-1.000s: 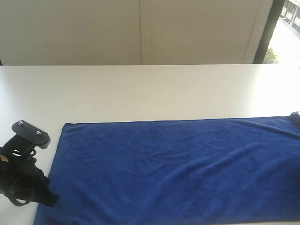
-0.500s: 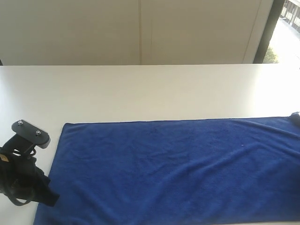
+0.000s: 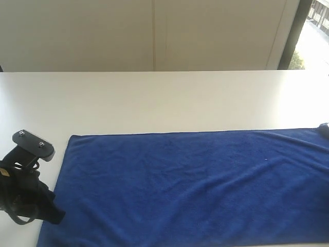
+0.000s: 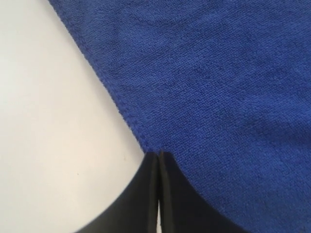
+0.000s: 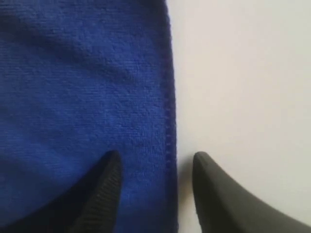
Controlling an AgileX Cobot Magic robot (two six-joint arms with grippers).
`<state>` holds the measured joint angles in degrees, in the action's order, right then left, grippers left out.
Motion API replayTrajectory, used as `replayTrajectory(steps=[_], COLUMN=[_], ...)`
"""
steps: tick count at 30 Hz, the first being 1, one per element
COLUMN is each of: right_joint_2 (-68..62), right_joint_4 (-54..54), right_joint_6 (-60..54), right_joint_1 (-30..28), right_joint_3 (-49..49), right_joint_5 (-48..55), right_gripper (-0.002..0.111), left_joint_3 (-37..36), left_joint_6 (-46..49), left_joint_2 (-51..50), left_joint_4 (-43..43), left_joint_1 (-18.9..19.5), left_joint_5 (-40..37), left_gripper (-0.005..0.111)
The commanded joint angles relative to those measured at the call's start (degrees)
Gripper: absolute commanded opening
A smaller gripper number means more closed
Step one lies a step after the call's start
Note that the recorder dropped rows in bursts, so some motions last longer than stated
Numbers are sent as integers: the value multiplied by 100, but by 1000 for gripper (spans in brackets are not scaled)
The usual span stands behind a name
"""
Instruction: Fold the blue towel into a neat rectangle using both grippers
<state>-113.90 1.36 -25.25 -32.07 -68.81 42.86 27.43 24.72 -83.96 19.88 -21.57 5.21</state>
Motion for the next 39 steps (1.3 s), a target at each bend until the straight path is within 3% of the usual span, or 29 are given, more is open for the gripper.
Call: replayTrajectory(steps=[1, 4, 9, 21, 28, 35, 36, 39], right_joint_2=[-90, -90, -90, 630, 965, 1204, 1196, 1037], right_joint_4=[27, 78, 123, 792, 1024, 1228, 1228, 1228], right_joint_6=[-51, -51, -12, -65, -41, 258, 405, 808], right_joint_1=[-48, -48, -48, 171, 1845, 4254, 4798, 5524], right_joint_3=[33, 33, 33, 33, 33, -190, -315, -687], right_joint_5=[-36, -36, -36, 27, 522, 722, 566, 358], right_gripper=[31, 18, 6, 3, 3, 3, 3, 3], left_joint_3=[-32, -32, -32, -32, -32, -32, -32, -32], left_joint_6=[-48, -76, -76, -76, -76, -76, -76, -76], left_joint_2=[59, 59, 59, 59, 59, 59, 81, 298], left_joint_4=[71, 71, 71, 71, 71, 185, 258, 410], left_joint_1=[-44, -44, -44, -44, -44, -23, 28, 410], left_joint_5=[-27, -12, -12, -12, -24, 69, 115, -23], left_gripper=[0, 0, 0, 0, 0, 0, 0, 0])
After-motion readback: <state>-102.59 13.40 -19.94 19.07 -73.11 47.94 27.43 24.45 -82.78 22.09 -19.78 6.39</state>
